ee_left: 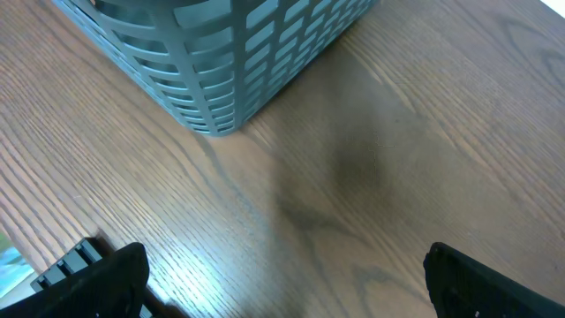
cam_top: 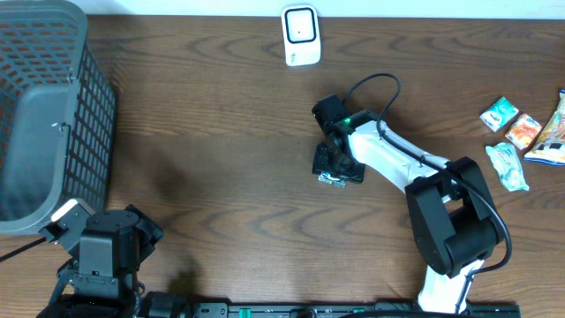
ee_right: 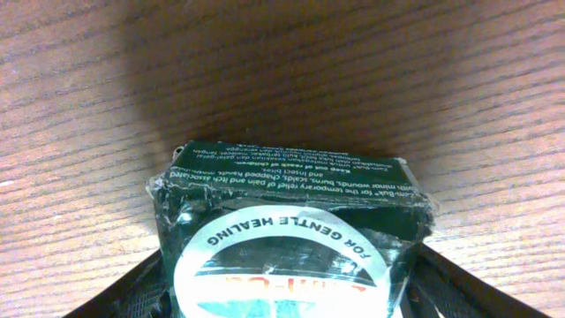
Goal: Scan the item barcode
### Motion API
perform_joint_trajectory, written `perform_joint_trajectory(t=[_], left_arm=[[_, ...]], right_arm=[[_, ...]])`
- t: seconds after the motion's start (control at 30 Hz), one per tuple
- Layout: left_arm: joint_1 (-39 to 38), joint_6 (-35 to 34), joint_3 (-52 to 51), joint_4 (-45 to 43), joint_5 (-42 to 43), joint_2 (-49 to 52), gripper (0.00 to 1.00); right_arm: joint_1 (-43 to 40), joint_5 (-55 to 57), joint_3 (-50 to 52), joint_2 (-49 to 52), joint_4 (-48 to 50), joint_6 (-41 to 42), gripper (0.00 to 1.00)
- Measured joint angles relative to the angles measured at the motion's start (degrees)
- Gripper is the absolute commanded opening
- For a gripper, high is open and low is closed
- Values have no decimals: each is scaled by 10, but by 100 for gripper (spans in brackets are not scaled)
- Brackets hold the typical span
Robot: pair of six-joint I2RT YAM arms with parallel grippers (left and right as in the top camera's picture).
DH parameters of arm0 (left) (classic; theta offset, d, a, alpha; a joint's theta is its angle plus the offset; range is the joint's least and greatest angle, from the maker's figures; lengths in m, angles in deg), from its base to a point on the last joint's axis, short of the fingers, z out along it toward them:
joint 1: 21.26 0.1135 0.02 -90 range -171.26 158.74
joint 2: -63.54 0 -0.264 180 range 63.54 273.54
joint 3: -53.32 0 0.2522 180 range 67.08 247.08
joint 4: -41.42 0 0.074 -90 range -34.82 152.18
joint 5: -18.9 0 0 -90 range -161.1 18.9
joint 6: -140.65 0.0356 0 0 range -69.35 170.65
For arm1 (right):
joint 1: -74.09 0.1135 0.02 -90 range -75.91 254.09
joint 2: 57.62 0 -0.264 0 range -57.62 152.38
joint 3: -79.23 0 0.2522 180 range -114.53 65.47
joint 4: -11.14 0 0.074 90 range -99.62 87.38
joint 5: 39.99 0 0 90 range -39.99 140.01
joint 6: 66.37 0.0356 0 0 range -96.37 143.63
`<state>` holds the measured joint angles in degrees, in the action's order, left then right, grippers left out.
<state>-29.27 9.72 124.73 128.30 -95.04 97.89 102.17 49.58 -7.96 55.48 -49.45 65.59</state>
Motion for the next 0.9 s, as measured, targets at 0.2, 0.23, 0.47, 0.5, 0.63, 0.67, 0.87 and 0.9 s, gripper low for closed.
perform_joint_trajectory(t=[0.2,0.23,0.47,0.5,0.63,0.67,0.87,0.9], left_arm=[[0,0,0,0,0,0,98],[0,0,0,0,0,0,97],[0,0,0,0,0,0,98],[0,0,0,0,0,0,98],[0,0,0,0,0,0,98],[0,0,0,0,0,0,98],[0,0,0,0,0,0,98],[0,0,0,0,0,0,98]], right_arm=[[0,3,0,0,0,-1,65],[0,3,0,0,0,-1,65],[0,3,0,0,-1,-1,60],[0,3,0,0,-1,-2,59],[0,5,0,0,-1,-2,57],[0,5,0,0,-1,-3,57],[0,7,0,0,-1,-19,51],[0,7,0,0,-2,-21,51]])
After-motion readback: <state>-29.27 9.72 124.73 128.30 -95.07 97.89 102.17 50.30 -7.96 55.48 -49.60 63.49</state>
